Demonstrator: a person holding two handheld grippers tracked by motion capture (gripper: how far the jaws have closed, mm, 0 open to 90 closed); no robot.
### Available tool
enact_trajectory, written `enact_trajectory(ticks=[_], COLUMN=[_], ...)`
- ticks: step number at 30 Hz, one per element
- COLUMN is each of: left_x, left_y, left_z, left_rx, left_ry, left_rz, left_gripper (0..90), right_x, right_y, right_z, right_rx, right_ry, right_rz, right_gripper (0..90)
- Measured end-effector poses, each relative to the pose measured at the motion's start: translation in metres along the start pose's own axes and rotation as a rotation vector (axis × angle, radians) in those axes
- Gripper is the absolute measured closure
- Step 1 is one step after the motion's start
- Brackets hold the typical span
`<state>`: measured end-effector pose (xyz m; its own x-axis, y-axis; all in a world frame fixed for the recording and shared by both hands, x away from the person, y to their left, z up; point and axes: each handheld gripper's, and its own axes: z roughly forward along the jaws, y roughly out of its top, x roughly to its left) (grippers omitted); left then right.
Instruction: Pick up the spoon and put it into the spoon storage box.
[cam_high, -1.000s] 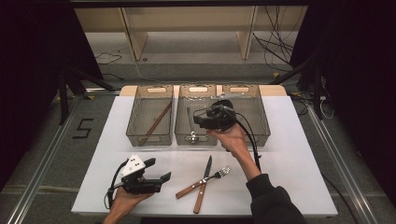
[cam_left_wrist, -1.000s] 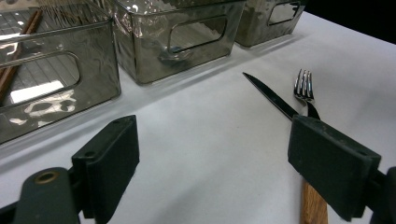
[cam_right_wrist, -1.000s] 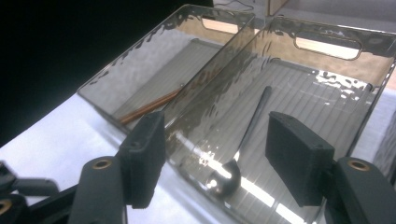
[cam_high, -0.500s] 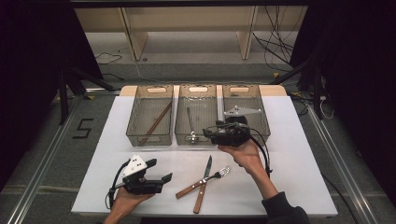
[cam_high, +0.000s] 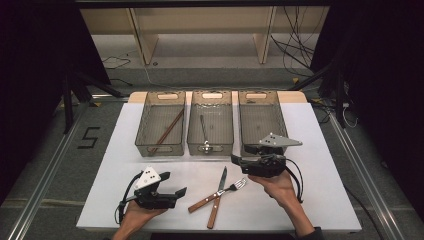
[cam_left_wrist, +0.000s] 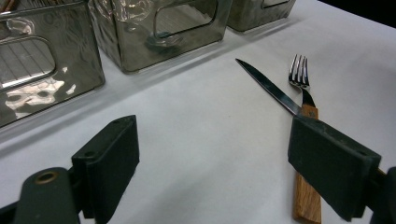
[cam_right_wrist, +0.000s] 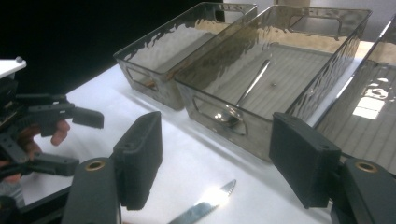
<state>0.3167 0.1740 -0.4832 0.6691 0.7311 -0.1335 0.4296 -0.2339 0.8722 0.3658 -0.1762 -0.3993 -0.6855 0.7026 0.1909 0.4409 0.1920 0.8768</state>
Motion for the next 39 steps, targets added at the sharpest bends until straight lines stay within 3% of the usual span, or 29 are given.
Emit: enact_trajectory(ticks=[5, 20, 31, 39], left_x=[0.0, -0.009, -0.03, -0.036], left_y=[0.0, 0.004, 0.013, 0.017], left_z=[0.001, 0.002, 0.013, 0.024], left_rx=[0.01, 0.028, 0.116, 0.198], left_ry=[-0.004, -0.042, -0.09, -0.09], left_rz=[0.013, 0.016, 0.063, 0.072], left_gripper=[16.4, 16.4, 16.4, 16.5], right_x=[0.0, -0.007, -0.012, -0.012], right_y=[-0.006, -0.028, -0.048, -0.061], right_z=[-0.012, -0.031, -0.039, -0.044], right_rx=[-0.029, -0.047, -0.044, -0.028], right_ry=[-0.018, -0.022, -0.002, -0.005], right_rz=[-0.022, -0.004, -0.005, -0.001], right_gripper=[34.3, 31.7, 28.5, 27.1])
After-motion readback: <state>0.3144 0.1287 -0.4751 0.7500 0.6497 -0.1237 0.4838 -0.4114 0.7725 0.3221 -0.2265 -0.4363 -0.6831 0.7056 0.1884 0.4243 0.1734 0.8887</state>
